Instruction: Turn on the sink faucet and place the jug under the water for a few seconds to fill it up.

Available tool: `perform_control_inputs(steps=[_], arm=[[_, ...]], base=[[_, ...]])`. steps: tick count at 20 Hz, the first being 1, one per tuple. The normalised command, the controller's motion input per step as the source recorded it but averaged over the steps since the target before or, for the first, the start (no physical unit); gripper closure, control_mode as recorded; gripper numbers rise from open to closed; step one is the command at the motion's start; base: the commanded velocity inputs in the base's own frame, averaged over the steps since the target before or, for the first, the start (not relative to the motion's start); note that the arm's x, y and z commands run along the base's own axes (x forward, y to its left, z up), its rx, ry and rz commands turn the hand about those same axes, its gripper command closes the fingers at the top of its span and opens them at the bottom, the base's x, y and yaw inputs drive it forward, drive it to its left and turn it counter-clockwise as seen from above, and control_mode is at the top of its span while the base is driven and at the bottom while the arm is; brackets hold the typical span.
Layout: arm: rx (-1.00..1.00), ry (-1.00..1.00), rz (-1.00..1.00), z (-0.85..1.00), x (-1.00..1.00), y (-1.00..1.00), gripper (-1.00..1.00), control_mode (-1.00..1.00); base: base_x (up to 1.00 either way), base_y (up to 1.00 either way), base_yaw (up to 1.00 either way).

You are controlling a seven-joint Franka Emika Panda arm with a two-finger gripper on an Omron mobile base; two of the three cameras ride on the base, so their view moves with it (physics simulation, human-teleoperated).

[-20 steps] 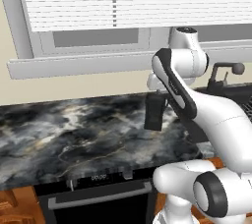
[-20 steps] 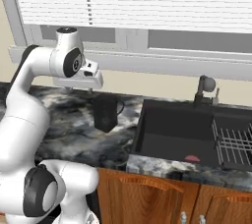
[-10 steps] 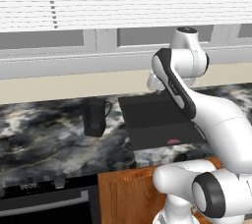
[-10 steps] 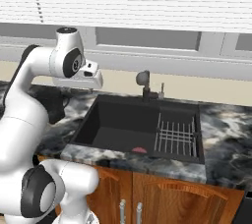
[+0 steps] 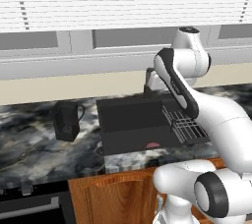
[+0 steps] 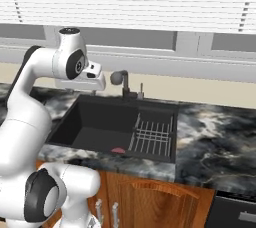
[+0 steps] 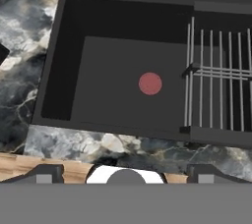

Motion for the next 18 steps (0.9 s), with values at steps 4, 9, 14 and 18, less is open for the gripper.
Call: perform_control_inputs(steps=[4,9,14,18], arm=[[0.0,0.0,0.0,0.0,0.0,0.0,-1.0,1.0],[0.0,0.0,0.0,0.0,0.0,0.0,-1.0,1.0],[0.0,0.0,0.0,0.0,0.0,0.0,-1.0,1.0],[0.0,0.0,0.0,0.0,0.0,0.0,-1.0,1.0]], base=[[0.26,-0.31,0.0],[0.17,-0.54,0.06],[0.24,-0.23,0.0],[0.1,-0.04,-0.02]])
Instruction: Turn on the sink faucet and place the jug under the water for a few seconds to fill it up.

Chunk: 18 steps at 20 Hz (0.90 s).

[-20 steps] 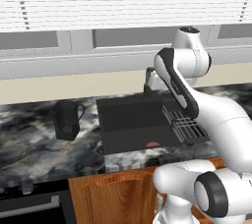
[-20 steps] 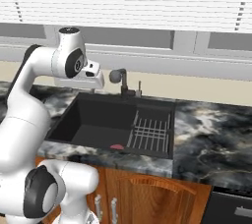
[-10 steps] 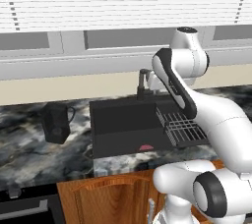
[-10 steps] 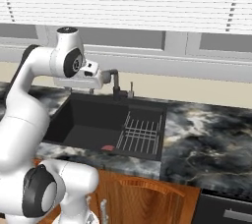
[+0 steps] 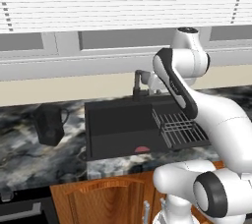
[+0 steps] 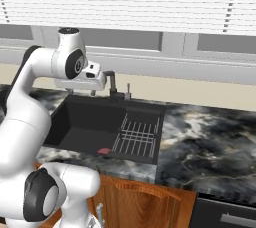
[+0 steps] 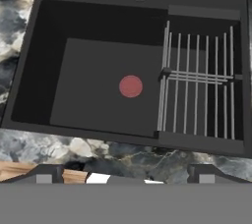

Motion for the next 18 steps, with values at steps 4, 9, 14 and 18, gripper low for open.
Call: perform_control_inputs(steps=[4,9,14,18], arm=[[0.0,0.0,0.0,0.0,0.0,0.0,-1.0,1.0],[0.0,0.0,0.0,0.0,0.0,0.0,-1.0,1.0],[0.0,-0.05,0.0,0.0,0.0,-0.06,-1.0,-1.0],[0.0,-0.64,0.18,-0.12,0.03,-0.71,-1.0,-1.0]], base=[[0.26,0.0,-0.06],[0.02,0.0,0.0],[0.0,-0.03,0.0],[0.0,0.0,0.0]])
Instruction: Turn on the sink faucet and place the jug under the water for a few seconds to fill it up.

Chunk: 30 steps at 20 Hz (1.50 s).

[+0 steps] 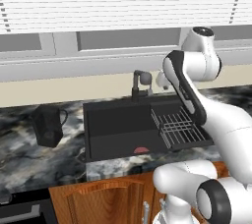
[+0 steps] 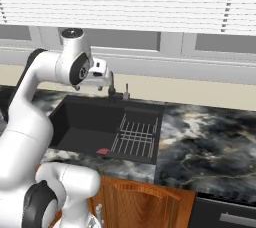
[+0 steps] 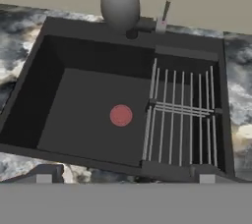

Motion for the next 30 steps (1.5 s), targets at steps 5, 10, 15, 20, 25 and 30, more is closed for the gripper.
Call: perform_control_inputs(steps=[5,10,15,20,25,30], arm=[[0.01,-0.54,0.28,-0.35,0.36,-0.55,-1.0,-1.0],[0.07,-0.36,0.28,-0.47,0.77,-0.48,-1.0,-1.0],[0.12,-0.28,0.27,-0.45,0.83,-0.57,-1.0,-1.0],[0.09,0.04,0.19,-0.26,0.78,-0.49,-1.0,-1.0],[0.0,0.0,0.03,-0.11,0.65,-0.04,-1.0,-1.0],[0.0,-0.01,0.01,-0.11,0.5,0.04,-1.0,-1.0]], base=[[0.0,0.0,0.0],[0.0,0.0,0.0],[0.0,0.0,0.0],[0.0,0.0,0.0],[0.0,0.0,0.0],[0.0,0.0,0.0]])
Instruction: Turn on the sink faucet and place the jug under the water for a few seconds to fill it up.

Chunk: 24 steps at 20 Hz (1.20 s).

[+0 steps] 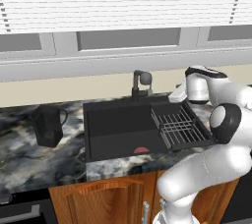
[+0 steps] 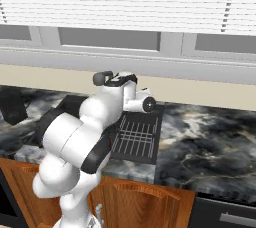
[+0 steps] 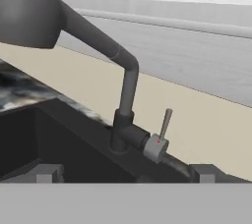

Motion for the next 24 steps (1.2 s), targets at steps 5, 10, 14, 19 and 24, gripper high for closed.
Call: perform_control_inputs(steps=[5,10,14,19,24], arm=[[0.0,-0.02,0.02,-0.15,0.55,0.04,-1.0,-1.0],[0.0,-0.09,0.06,-0.03,0.29,0.24,-1.0,-1.0],[0.0,-0.02,0.03,0.01,0.16,0.34,-1.0,-1.0],[0.0,0.0,0.05,-0.01,0.43,0.37,-1.0,-1.0],[0.0,0.0,0.05,-0.01,0.51,0.27,-1.0,-1.0]], base=[[0.0,0.0,0.0],[0.0,0.0,0.0],[0.0,0.0,0.0],[0.0,0.0,0.0],[0.0,0.0,0.0]])
